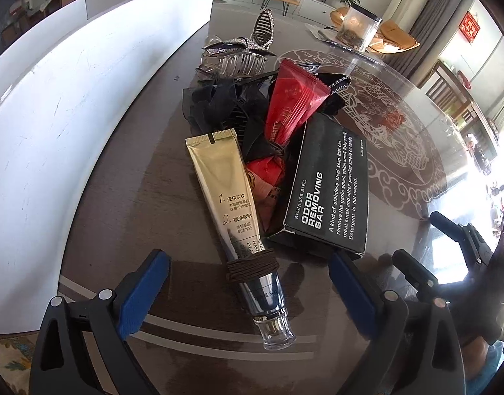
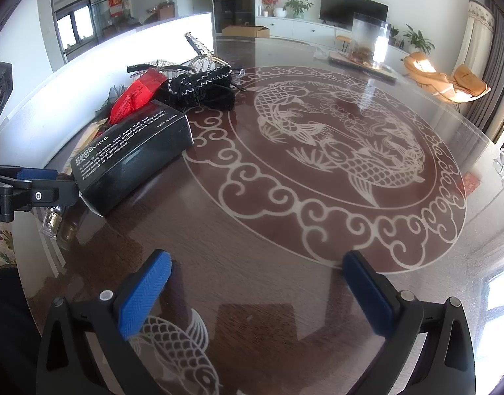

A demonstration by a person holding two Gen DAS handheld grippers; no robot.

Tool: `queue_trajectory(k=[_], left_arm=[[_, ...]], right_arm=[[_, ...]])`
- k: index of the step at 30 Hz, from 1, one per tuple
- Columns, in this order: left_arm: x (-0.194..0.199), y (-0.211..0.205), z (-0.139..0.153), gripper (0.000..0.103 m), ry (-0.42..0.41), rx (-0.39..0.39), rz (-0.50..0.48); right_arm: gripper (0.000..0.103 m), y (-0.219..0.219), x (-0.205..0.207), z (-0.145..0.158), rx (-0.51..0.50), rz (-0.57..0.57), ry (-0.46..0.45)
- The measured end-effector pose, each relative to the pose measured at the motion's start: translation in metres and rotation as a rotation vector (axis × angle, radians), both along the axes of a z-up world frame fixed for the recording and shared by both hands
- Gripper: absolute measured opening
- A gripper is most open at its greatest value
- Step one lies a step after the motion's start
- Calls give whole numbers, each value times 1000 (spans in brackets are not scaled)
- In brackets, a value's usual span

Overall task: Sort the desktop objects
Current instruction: 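Lower the left tool over the gold cosmetic tube and close on it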

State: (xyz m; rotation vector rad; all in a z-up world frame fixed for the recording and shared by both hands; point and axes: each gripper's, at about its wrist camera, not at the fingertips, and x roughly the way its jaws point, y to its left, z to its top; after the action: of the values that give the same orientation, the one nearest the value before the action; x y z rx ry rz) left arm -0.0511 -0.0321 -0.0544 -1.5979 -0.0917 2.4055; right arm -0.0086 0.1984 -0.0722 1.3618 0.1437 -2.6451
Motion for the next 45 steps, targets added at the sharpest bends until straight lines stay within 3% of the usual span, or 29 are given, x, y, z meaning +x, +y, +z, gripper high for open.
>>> queue_trajectory(k=[10,15,27,35,41,45], left_arm=[[6,13,-4,102,9,-117,-52],[14,21,-9,103,57,-182,-61],[15,22,-11,103,84,-176,-33],[17,28,-12,103,40,-189,-4],[22,24,-11,103,-10,-199,-58],[27,10,-12,103,-17,-202,-2]], right_arm=[[103,0,0,0,0,0,0],[103,0,0,0,0,0,0],[103,0,0,0,0,0,0],[103,0,0,0,0,0,0],[103,0,0,0,0,0,0],[103,0,0,0,0,0,0]])
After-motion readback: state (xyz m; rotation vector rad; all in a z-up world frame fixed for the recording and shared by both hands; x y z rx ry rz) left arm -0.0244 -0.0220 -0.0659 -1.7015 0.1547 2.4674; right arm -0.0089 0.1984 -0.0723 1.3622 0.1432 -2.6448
